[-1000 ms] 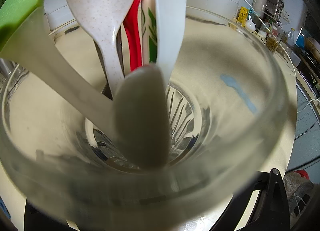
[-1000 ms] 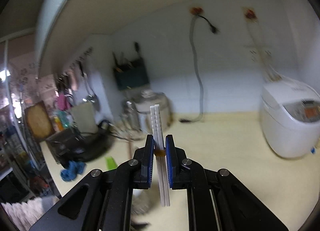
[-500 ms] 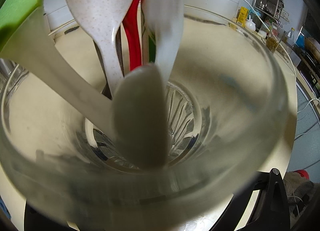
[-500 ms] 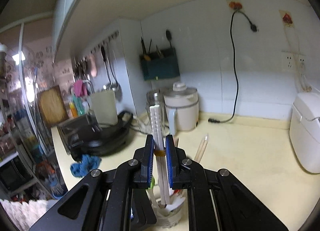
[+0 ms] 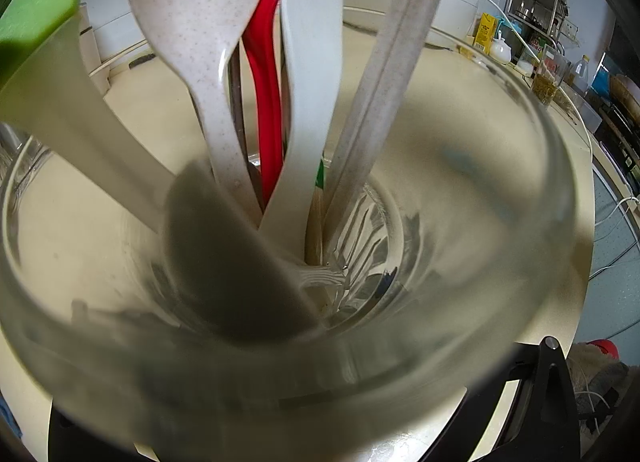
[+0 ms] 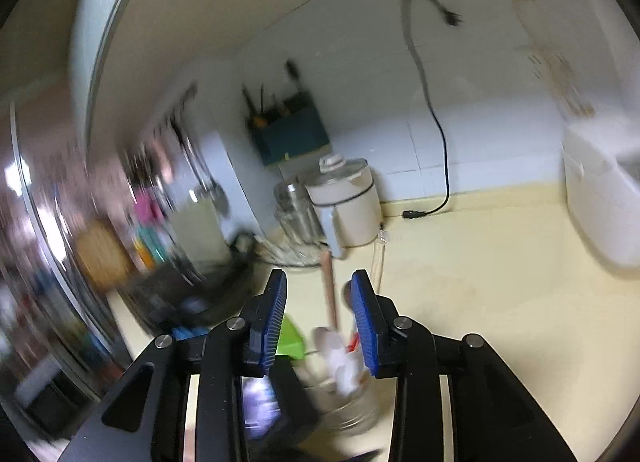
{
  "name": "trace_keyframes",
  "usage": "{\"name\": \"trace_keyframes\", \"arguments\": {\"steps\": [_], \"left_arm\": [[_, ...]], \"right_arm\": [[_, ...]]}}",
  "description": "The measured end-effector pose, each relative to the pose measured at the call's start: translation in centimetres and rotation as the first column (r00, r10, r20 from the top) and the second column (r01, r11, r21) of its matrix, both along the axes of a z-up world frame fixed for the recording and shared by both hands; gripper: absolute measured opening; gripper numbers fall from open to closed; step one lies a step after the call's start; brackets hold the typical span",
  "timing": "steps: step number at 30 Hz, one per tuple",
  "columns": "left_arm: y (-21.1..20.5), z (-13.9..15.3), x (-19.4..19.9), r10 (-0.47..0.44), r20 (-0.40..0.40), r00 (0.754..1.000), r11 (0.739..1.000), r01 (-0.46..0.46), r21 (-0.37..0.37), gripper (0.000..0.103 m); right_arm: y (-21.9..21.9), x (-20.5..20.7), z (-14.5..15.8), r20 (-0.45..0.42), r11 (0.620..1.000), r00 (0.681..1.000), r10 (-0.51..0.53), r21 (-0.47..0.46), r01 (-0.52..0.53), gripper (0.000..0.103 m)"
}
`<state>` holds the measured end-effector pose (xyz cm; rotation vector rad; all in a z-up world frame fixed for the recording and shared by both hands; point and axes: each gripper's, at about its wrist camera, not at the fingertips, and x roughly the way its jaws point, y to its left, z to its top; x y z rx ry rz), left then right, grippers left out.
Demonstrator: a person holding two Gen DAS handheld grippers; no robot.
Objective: Organize utensils
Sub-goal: 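Lower the chopsticks into the glass, open and withdraw the right gripper, then swing the open right gripper back over the counter toward the blue spork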
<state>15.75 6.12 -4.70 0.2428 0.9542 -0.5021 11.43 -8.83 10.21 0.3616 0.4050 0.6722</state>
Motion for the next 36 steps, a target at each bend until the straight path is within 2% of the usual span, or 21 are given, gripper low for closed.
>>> {"name": "trace_keyframes", "arguments": {"steps": [1,2,3,4,5,6,7,9,12,14,17,21,25,29,32,35,36], "left_arm": [[0.0,0.0,0.0,0.000,0.000,1.000,1.000,0.000,0.000,0.102],[0.0,0.0,0.0,0.000,0.000,1.000,1.000,0.000,0.000,0.102],[0.0,0.0,0.0,0.000,0.000,1.000,1.000,0.000,0.000,0.102],[0.0,0.0,0.0,0.000,0.000,1.000,1.000,0.000,0.000,0.102],[0.0,0.0,0.0,0.000,0.000,1.000,1.000,0.000,0.000,0.102],[0.0,0.0,0.0,0.000,0.000,1.000,1.000,0.000,0.000,0.102],[0.1,0.0,0.0,0.000,0.000,1.000,1.000,0.000,0.000,0.102],[0.0,0.0,0.0,0.000,0.000,1.000,1.000,0.000,0.000,0.102],[0.1,0.0,0.0,0.000,0.000,1.000,1.000,0.000,0.000,0.102],[0.0,0.0,0.0,0.000,0.000,1.000,1.000,0.000,0.001,0.102],[0.1,0.0,0.0,0.000,0.000,1.000,1.000,0.000,0.000,0.102],[0.0,0.0,0.1,0.001,0.001,1.000,1.000,-0.001,0.001,0.102],[0.0,0.0,0.1,0.001,0.001,1.000,1.000,-0.001,0.001,0.102],[0.0,0.0,0.1,0.001,0.001,1.000,1.000,-0.001,0.001,0.102],[0.0,0.0,0.1,0.001,0.001,1.000,1.000,-0.001,0.001,0.102],[0.0,0.0,0.1,0.001,0.001,1.000,1.000,-0.001,0.001,0.102],[0.0,0.0,0.1,0.001,0.001,1.000,1.000,-0.001,0.001,0.102]], "right_arm": [[-0.8,-0.6,0.2,-0.019,0.998,1.000,0.012,0.063,-0.011,0.034],[-2.2,-1.9,0.3,-0.048,0.984,0.998,0.038,0.177,-0.029,0.034],[-3.0,-2.7,0.4,-0.066,0.967,0.995,0.071,0.249,-0.053,0.036],[-3.6,-3.8,0.6,-0.089,0.938,0.987,0.135,0.334,-0.098,0.036],[-3.9,-4.4,0.7,-0.099,0.917,0.979,0.179,0.378,-0.129,0.036],[-4.2,-5.4,1.0,-0.112,0.879,0.961,0.251,0.443,-0.178,0.036],[-4.3,-6.1,1.4,-0.122,0.856,0.948,0.293,0.476,-0.203,0.036],[-4.1,-7.8,2.2,-0.161,0.801,0.902,0.400,0.540,-0.258,0.041],[-4.0,-9.5,3.4,-0.148,0.699,0.827,0.542,0.625,-0.347,0.043],[-3.9,-10.6,4.5,-0.121,0.670,0.810,0.574,0.638,-0.379,0.043],[-3.5,-12.4,6.4,-0.071,0.658,0.793,0.605,0.606,-0.447,0.043],[-2.4,-14.2,7.9,-0.038,0.607,0.721,0.692,0.571,-0.553,0.043],[-1.8,-14.8,8.1,-0.048,0.566,0.672,0.739,0.586,-0.580,0.043],[-0.7,-15.2,8.4,-0.038,0.494,0.602,0.798,0.614,-0.616,0.043],[-0.2,-14.9,8.2,-0.039,0.455,0.564,0.825,0.639,-0.620,0.043],[0.5,-14.6,8.0,-0.024,0.362,0.490,0.871,0.706,-0.609,0.043],[0.6,-14.6,8.2,-0.009,0.339,0.476,0.880,0.713,-0.613,0.043]]}}
